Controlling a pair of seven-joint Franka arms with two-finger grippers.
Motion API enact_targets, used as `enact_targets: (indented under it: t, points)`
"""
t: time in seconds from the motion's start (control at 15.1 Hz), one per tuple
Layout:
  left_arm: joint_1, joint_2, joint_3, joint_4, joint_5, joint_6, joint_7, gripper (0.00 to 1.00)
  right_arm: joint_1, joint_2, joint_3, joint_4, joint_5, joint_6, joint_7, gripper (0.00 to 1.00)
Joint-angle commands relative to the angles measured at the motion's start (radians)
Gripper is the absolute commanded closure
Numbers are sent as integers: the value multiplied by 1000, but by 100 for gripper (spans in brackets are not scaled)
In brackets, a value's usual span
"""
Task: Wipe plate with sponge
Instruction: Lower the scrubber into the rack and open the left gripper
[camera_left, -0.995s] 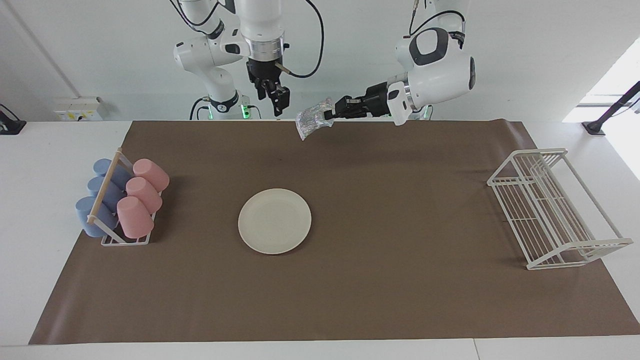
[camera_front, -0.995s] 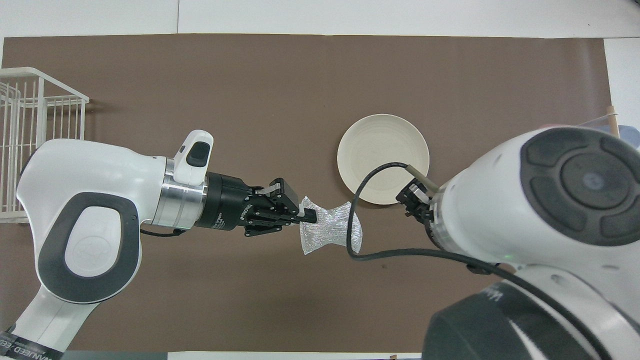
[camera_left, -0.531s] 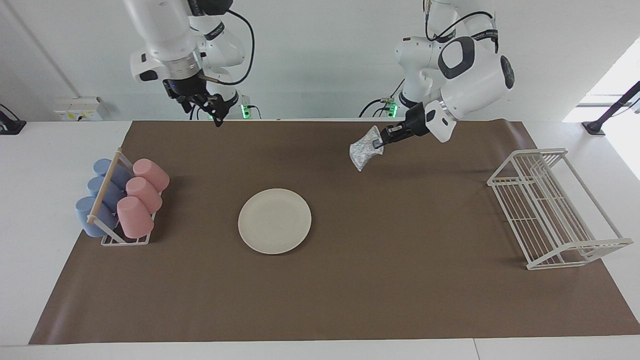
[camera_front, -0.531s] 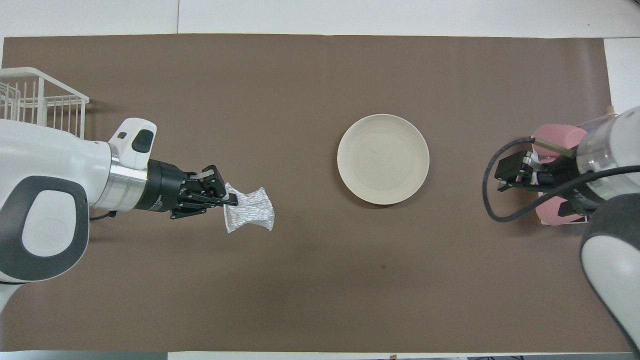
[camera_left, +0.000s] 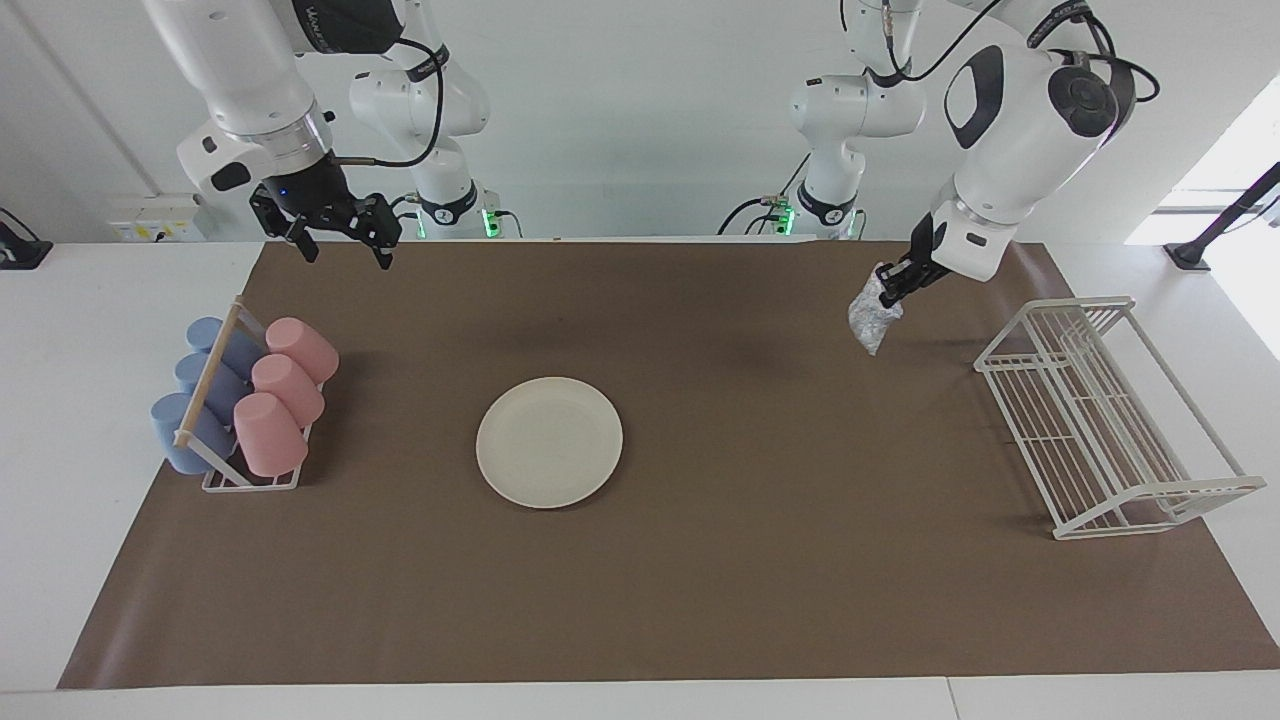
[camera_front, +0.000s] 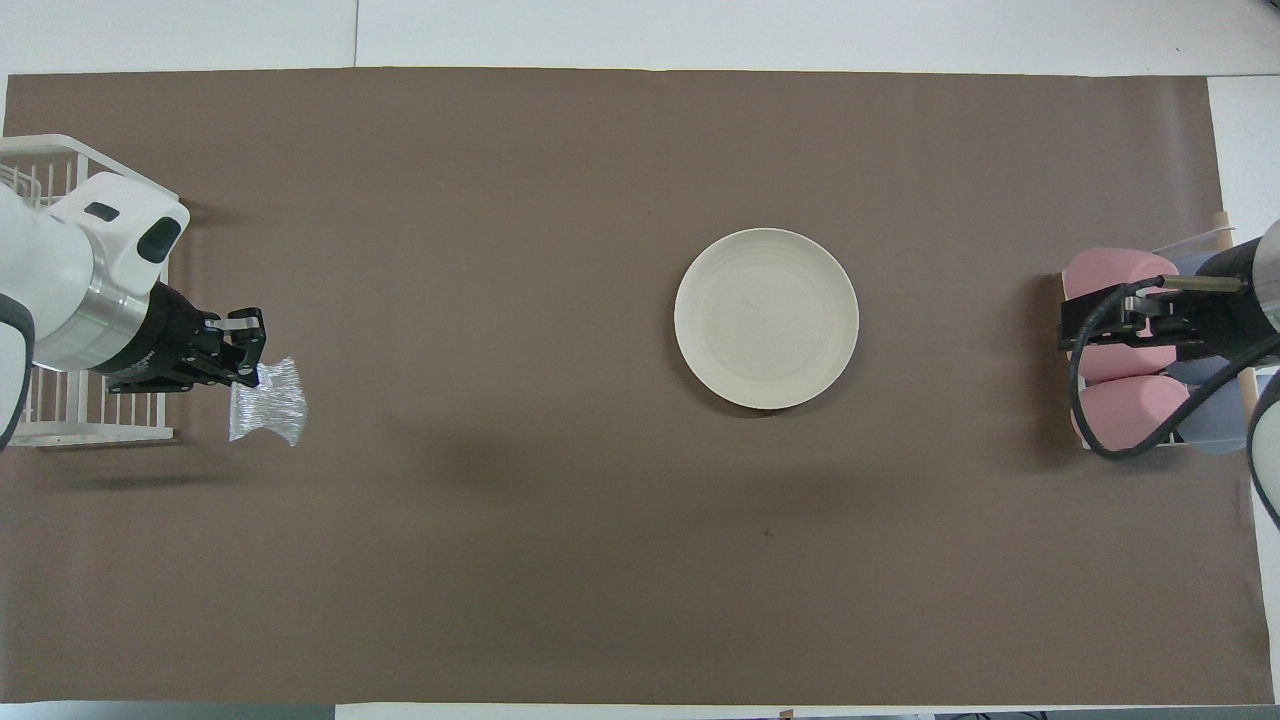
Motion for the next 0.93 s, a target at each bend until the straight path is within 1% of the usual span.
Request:
enact_targets:
  t: [0.0, 0.07, 0.13, 0.2, 0.4, 0.53, 0.6, 0.73, 0.86]
  points:
    - [-42, 78, -12, 149, 220, -110, -20, 100, 47, 53, -50, 57, -20, 3, -85, 0]
    - [-59, 78, -12, 148, 311, -111, -20, 100, 96, 86, -108, 99, -21, -9, -102, 0]
    - [-65, 78, -14, 140, 400, -108, -19, 100, 115, 110, -131, 140, -21, -28, -104, 0]
    - [-67, 89, -14, 138, 475, -102, -20, 100, 114, 112, -132, 143, -23, -33, -107, 0]
    - [-85, 164, -15, 137, 733, -70, -20, 100, 123, 92, -147, 122, -21, -62, -113, 0]
    - [-65, 193, -8, 108, 843, -4, -22, 100, 126, 83, -153, 116, -21, -69, -113, 0]
    - [-41, 190, -8, 77, 883, 28, -22, 100, 144, 68, -167, 110, -21, -77, -115, 0]
    - [-1, 184, -6, -1, 911, 103, -37, 100, 158, 58, -199, 91, -20, -80, -147, 0]
    - [37, 190, -6, -26, 922, 151, -46, 100, 149, 58, -201, 91, -17, -74, -173, 0]
